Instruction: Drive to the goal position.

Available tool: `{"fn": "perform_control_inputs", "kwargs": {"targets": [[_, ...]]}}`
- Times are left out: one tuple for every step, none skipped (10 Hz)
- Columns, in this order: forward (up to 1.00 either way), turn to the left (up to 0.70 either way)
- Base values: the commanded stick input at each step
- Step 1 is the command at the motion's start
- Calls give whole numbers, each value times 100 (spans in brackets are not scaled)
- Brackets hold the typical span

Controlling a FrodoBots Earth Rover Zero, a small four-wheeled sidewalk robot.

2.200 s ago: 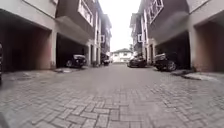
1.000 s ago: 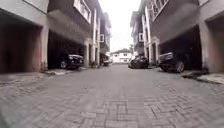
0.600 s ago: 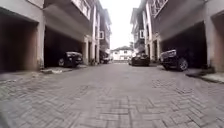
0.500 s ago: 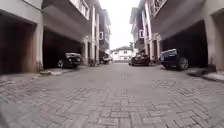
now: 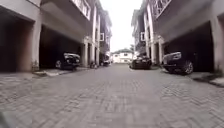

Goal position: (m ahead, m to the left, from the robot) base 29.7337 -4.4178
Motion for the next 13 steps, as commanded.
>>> {"fn": "perform_control_inputs", "kwargs": {"targets": [[70, 0], [70, 0], [70, 0], [70, 0], [70, 0], [70, 0], [70, 0], [70, 0], [70, 0], [70, 0], [70, 0], [70, 0], [70, 0]]}}
